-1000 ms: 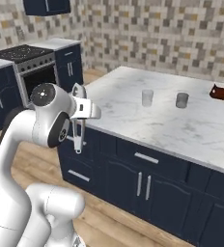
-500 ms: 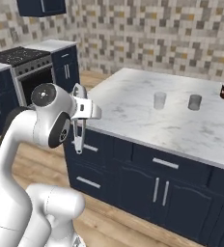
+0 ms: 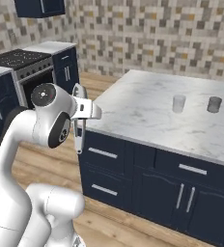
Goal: Take the tongs from the drawer on the left and place them on the dining counter next to the tray containing the hot dog.
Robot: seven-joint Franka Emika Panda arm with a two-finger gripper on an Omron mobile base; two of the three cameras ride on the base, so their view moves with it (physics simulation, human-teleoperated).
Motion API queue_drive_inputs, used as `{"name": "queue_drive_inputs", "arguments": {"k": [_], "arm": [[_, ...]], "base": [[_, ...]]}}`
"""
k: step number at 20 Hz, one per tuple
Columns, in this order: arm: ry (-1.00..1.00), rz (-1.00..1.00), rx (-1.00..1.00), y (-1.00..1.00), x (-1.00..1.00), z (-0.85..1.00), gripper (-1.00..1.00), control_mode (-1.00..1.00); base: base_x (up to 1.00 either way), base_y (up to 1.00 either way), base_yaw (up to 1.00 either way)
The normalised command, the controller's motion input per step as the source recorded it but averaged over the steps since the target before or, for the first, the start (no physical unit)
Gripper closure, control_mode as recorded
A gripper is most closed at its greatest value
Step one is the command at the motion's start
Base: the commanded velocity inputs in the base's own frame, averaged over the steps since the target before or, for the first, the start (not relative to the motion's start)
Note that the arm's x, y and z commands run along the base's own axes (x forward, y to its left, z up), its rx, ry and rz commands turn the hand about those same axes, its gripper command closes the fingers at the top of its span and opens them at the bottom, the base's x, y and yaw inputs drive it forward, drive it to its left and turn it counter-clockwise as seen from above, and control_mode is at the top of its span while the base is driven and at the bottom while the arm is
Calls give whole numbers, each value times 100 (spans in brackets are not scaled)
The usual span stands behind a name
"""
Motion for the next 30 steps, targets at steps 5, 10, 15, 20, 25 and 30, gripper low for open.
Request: {"name": "queue_drive_inputs", "arguments": {"k": [5, 10, 15, 20, 25, 30], "arm": [[0, 0, 0, 0, 0, 0, 100, 100], [0, 0, 0, 0, 0, 0, 100, 100], [0, 0, 0, 0, 0, 0, 100, 100], [0, 0, 0, 0, 0, 0, 100, 100], [0, 0, 0, 0, 0, 0, 100, 100], [0, 0, 0, 0, 0, 0, 100, 100]], "base": [[11, 64, -14], [9, 64, -15], [12, 69, -15], [21, 67, -15], [28, 63, -13], [36, 60, -11]]}}
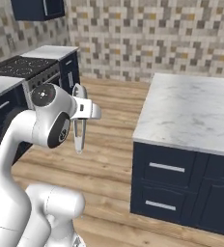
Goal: Take the tongs from the drawer on the left and place them on the dining counter next to the tray containing the hot dog.
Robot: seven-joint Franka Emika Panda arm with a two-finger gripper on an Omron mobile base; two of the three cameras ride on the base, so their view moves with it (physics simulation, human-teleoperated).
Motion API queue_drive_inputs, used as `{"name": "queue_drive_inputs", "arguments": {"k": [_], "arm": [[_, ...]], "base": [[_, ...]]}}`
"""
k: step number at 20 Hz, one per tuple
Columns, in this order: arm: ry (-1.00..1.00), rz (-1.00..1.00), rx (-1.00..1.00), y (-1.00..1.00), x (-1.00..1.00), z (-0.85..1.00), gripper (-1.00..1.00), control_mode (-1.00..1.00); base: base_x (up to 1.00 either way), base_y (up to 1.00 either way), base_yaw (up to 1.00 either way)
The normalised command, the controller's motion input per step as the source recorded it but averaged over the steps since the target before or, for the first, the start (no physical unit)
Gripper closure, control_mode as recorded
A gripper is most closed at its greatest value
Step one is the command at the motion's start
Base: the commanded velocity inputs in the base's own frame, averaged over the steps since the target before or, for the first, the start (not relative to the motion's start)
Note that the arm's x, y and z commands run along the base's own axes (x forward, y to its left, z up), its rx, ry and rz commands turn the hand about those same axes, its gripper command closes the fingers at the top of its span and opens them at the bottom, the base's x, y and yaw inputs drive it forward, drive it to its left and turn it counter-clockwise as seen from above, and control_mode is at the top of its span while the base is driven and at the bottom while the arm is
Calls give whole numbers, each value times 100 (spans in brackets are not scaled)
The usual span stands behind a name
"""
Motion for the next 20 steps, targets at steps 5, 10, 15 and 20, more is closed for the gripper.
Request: {"name": "queue_drive_inputs", "arguments": {"k": [5, 10, 15, 20], "arm": [[0, 0, 0, 0, 0, 0, 100, 100], [0, 0, 0, 0, 0, 0, 100, 100], [0, 0, 0, 0, 0, 0, 100, 100], [0, 0, 0, 0, 0, 0, 100, 100]], "base": [[52, 56, -7], [72, 47, -3], [84, 43, -1], [97, 32, -1]]}}
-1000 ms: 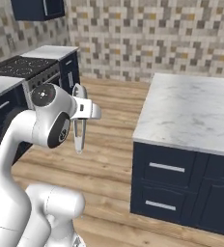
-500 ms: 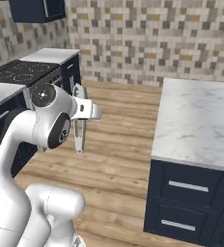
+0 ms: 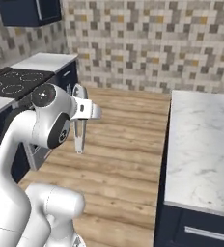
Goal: Take the tongs from the drawer on the left and place them on the dining counter next to the tray containing the hot dog.
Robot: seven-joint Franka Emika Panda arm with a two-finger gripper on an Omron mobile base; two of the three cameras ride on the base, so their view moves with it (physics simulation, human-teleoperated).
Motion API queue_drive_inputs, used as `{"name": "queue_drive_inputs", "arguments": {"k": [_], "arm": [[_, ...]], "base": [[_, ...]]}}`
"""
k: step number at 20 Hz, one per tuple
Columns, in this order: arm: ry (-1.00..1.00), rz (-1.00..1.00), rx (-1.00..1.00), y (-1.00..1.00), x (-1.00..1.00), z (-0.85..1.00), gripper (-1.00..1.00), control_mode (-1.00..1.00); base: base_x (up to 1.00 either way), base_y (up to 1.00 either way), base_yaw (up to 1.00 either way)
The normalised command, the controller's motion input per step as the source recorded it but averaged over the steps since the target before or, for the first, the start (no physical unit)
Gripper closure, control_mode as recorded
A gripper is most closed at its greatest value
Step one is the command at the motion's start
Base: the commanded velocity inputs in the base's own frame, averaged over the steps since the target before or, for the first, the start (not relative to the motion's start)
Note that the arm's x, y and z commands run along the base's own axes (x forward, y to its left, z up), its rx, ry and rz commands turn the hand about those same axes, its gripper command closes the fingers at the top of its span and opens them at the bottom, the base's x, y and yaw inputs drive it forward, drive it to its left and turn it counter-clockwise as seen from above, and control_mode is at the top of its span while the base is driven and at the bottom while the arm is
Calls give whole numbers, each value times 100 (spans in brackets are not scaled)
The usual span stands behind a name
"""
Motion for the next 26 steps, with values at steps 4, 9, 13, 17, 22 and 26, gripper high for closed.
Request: {"name": "queue_drive_inputs", "arguments": {"k": [4, 9, 13, 17, 22, 26], "arm": [[0, 0, 0, 0, 0, 0, 100, 100], [0, 0, 0, 0, 0, 0, 100, 100], [0, 0, 0, 0, 0, 0, 100, 100], [0, 0, 0, 0, 0, 0, 100, 100], [0, 0, 0, 0, 0, 0, 100, 100], [0, 0, 0, 0, 0, 0, 100, 100]], "base": [[100, 24, -1], [100, 21, -3], [100, 23, -4], [100, 26, -4], [100, 36, -4], [100, 22, -8]]}}
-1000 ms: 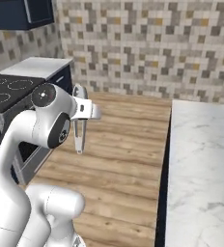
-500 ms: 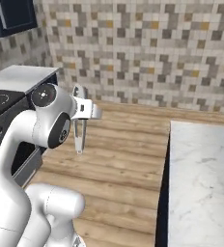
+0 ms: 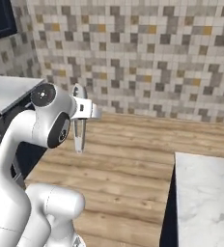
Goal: Take the tongs from the drawer on the left and place them on the dining counter next to the tray containing the hot dog.
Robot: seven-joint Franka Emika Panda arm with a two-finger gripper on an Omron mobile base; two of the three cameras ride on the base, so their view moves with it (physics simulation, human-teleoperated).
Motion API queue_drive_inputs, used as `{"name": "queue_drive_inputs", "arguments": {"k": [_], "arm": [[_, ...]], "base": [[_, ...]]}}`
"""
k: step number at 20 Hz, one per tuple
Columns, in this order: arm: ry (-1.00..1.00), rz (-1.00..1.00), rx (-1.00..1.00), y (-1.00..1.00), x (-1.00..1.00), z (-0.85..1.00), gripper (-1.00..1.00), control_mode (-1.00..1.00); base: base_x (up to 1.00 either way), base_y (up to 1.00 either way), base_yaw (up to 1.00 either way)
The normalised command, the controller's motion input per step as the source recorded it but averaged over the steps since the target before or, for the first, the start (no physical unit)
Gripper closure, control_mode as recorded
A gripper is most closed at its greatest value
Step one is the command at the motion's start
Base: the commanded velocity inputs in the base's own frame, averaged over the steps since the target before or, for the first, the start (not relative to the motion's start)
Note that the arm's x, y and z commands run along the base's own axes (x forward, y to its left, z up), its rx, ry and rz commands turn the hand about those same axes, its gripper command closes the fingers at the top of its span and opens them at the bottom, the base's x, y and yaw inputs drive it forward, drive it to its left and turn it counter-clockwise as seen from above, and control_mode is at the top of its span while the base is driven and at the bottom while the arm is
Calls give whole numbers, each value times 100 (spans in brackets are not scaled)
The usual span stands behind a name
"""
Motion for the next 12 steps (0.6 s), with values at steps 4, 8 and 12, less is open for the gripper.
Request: {"name": "queue_drive_inputs", "arguments": {"k": [4, 8, 12], "arm": [[0, 0, 0, 0, 0, 0, 100, 100], [0, 0, 0, 0, 0, 0, 100, 100], [0, 0, 0, 0, 0, 0, 100, 100]], "base": [[100, 18, -6], [100, 20, -10], [93, 27, -20]]}}
